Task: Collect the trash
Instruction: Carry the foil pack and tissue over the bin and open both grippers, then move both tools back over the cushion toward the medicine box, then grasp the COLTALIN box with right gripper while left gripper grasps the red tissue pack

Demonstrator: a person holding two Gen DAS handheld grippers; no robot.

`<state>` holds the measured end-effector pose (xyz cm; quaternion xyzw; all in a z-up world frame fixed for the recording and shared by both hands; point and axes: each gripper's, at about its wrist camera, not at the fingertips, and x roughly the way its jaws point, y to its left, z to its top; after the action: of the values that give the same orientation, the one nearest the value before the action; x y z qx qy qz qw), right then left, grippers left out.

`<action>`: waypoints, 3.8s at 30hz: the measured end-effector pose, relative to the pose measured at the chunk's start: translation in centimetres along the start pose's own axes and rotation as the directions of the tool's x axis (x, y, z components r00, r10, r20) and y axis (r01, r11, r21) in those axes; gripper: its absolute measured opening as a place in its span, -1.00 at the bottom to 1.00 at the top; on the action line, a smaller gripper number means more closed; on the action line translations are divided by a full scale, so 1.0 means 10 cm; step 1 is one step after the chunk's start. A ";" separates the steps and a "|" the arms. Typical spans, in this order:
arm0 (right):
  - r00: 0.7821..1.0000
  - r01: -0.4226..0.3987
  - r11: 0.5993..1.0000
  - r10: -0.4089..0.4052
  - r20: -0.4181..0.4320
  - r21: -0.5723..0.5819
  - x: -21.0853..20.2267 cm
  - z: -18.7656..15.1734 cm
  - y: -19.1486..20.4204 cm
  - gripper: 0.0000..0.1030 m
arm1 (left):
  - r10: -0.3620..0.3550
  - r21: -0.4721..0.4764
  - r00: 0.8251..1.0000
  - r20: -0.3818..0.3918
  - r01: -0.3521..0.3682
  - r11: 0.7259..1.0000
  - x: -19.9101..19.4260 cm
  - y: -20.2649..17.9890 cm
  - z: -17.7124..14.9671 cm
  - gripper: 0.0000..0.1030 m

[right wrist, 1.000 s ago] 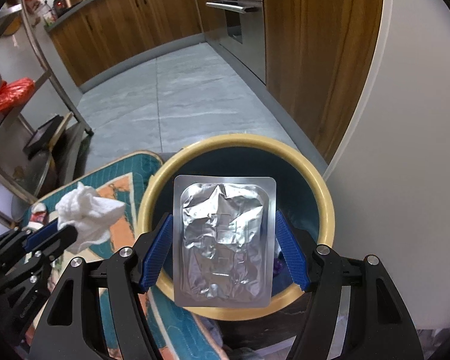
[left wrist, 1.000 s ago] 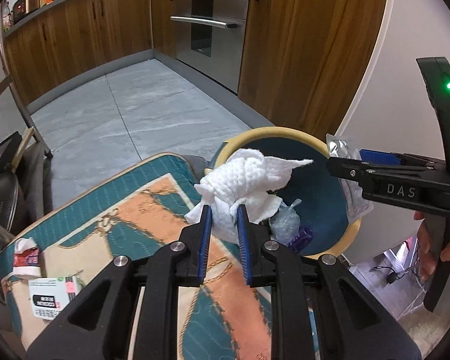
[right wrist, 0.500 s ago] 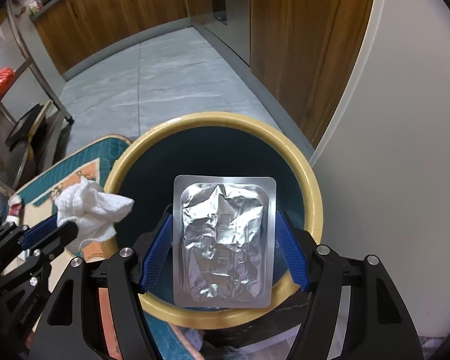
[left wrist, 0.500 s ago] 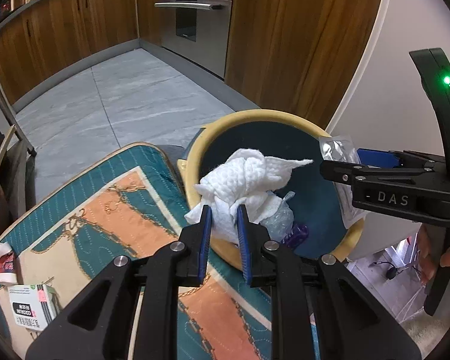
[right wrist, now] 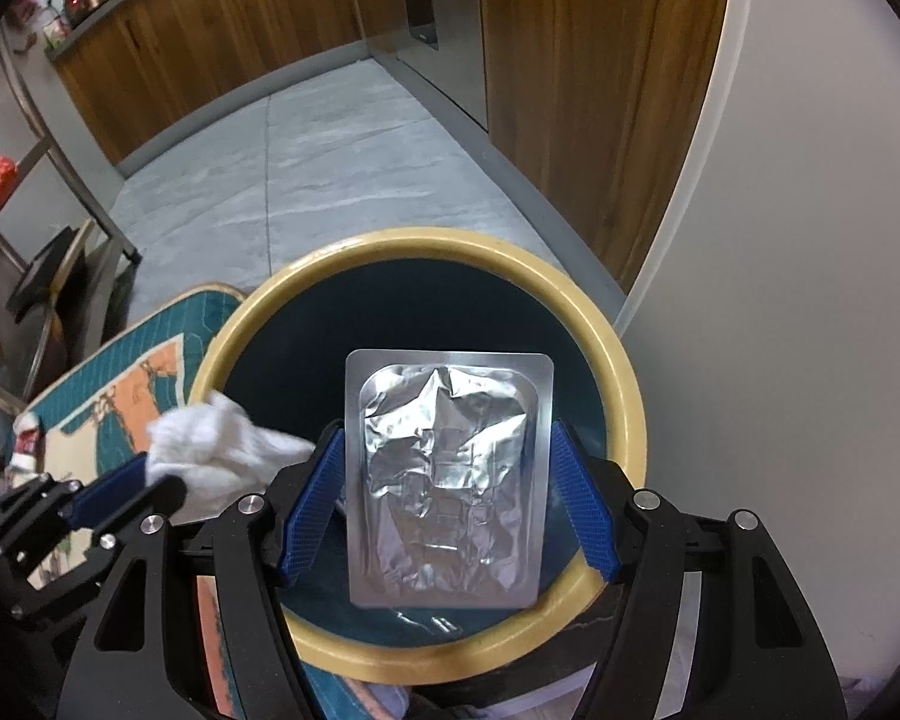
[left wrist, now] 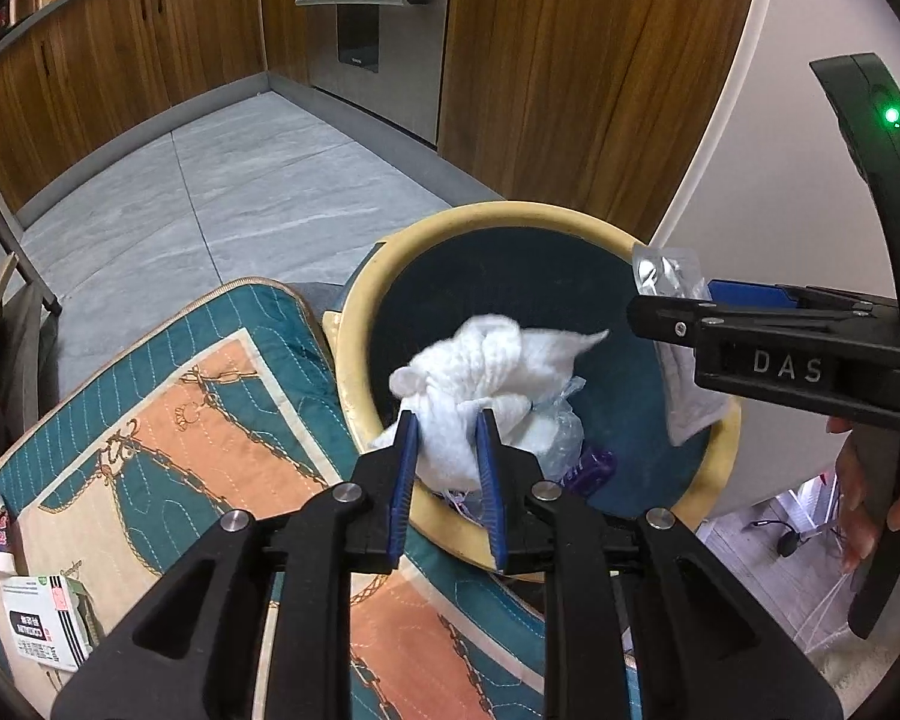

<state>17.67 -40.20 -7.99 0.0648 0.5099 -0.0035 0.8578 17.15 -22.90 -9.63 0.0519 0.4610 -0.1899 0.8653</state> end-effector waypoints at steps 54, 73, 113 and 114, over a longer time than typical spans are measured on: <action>0.980 -0.182 0.973 0.191 0.051 -0.143 -0.59 0.03 1.75 0.86 | 0.329 -0.134 0.939 0.101 -0.315 0.939 -2.03 1.66 -0.71 0.85; 0.942 -0.335 0.749 0.274 -0.192 -0.571 0.21 -0.67 3.34 0.86 | 0.377 -0.448 0.925 -0.058 -0.361 0.818 -2.02 3.16 -1.16 0.85; 0.921 -0.389 0.465 0.173 -0.349 -0.795 0.66 -1.19 4.27 0.59 | 0.277 -0.505 0.950 -0.141 -0.310 0.806 -1.43 3.86 -1.17 0.84; 0.928 -0.370 0.458 0.141 -0.345 -0.808 0.62 -1.20 4.23 0.59 | 0.278 -0.498 0.949 -0.148 -0.315 0.808 -1.40 3.84 -1.17 0.84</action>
<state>13.22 3.49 -14.56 -0.2950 0.5222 0.3880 0.6998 15.51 19.54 -8.13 -0.1040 0.5101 0.0799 0.8500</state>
